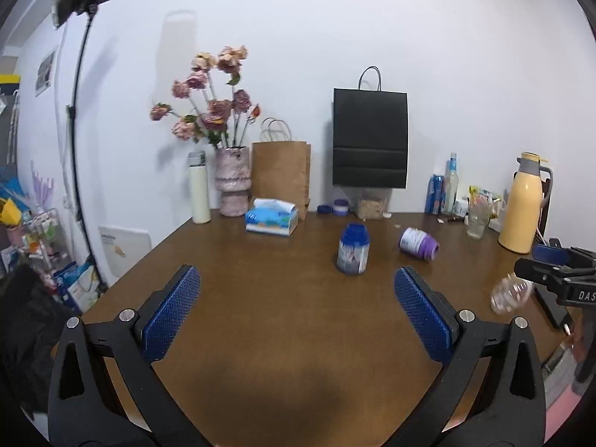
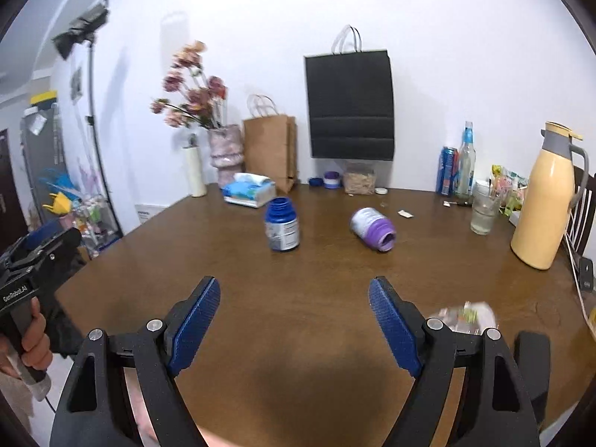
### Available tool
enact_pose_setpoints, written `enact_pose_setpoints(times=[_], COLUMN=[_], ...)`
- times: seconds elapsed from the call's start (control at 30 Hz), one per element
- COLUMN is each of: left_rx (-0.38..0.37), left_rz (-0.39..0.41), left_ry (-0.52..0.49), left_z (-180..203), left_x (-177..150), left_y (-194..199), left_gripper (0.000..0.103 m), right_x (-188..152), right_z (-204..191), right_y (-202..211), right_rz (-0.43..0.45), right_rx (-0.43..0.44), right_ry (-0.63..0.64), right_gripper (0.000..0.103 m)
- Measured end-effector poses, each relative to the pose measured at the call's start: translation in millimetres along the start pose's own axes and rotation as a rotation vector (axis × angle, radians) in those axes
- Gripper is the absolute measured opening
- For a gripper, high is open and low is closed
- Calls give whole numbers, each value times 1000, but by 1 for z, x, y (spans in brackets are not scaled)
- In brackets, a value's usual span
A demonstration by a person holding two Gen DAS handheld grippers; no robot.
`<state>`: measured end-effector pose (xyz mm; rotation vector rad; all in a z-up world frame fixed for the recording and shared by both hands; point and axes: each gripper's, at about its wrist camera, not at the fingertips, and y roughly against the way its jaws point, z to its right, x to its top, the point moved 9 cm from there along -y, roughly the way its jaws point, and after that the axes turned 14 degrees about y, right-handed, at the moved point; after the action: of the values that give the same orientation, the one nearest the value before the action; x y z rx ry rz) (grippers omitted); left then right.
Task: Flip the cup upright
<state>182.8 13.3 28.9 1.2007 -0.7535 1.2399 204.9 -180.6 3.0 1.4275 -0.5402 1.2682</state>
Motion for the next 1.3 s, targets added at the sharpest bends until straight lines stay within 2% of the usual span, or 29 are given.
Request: enact_pose_setpoints(times=[0.07, 0.17, 0.23, 0.3, 0.4, 0.43, 0.47, 0.63, 0.97, 1.3], left_rx=[8, 30, 22, 17, 35, 19, -8, -58, -43, -42], left_rz=[26, 80, 69, 65, 108, 101, 84, 72, 98, 103], left_ry=[1, 6, 24, -1, -76, -75, -70, -74, -59, -61], left_z=[-6, -16, -21, -21, -16, -12, -8, 5, 0, 0], left_x=[-7, -20, -38, -59, -78, -85, -89, -89, -86, -86], left_y=[21, 53, 70, 86, 102, 106, 108, 109, 113, 114], left_gripper=[103, 103, 103, 103, 103, 103, 103, 103, 103, 103], right_x=[-11, -29, -41, -56, -82, -89, -93, -92, -90, -91], right_z=[-19, -42, -56, -69, -79, -82, -85, -82, -92, -88], right_y=[18, 43, 59, 75, 100, 105, 107, 114, 115, 113], right_rz=[33, 69, 101, 125, 179, 176, 166, 155, 155, 146], right_rx=[20, -16, -10, -35, -70, -66, -62, -105, -121, -105], right_ry=[24, 45, 36, 36, -22, -33, -28, -4, 50, 33], right_gripper=[87, 87, 87, 87, 95, 101, 103, 103, 103, 103])
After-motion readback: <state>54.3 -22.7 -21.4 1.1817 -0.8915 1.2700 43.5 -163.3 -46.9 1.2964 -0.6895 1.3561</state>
